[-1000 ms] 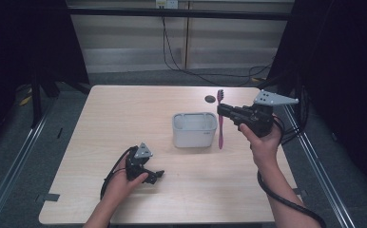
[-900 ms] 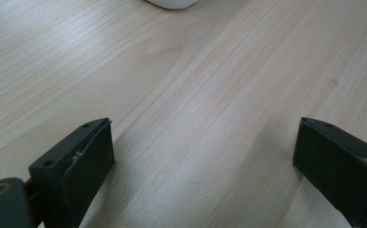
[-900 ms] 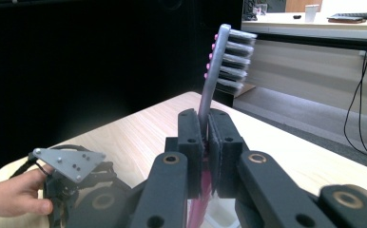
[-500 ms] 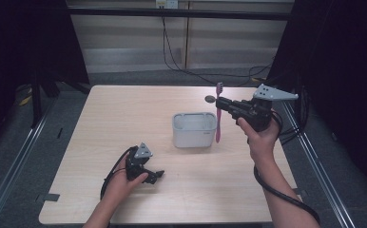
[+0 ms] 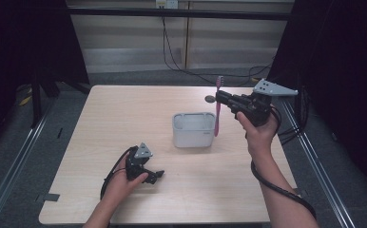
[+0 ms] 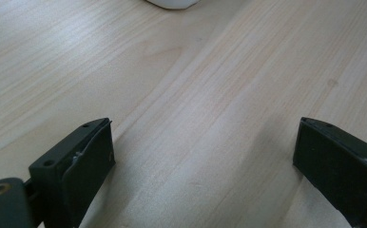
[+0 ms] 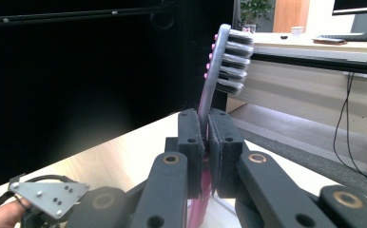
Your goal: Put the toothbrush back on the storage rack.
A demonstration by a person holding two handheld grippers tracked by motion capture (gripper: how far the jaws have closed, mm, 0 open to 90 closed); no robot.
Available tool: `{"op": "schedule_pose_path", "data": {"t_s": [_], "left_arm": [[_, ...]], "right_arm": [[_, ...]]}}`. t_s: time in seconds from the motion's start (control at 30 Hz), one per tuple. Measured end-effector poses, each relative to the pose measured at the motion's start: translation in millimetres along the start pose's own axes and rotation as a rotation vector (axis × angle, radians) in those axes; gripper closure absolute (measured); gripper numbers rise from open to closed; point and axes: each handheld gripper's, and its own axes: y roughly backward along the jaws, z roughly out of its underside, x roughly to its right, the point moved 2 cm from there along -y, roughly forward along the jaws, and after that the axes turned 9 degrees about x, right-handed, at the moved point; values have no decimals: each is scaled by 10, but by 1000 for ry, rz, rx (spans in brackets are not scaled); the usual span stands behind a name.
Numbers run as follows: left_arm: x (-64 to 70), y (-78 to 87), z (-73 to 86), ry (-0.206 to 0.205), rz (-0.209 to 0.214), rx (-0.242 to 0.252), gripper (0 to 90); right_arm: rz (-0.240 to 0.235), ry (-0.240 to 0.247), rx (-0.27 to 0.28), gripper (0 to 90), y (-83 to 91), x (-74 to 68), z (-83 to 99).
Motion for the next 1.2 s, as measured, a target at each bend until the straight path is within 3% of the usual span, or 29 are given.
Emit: {"op": "schedule_pose_path", "data": {"t_s": [1.2], "left_arm": [[0, -3, -1, 1, -4, 6, 59]], "right_arm": [[53, 48, 31, 845, -250, 91, -29]]}}
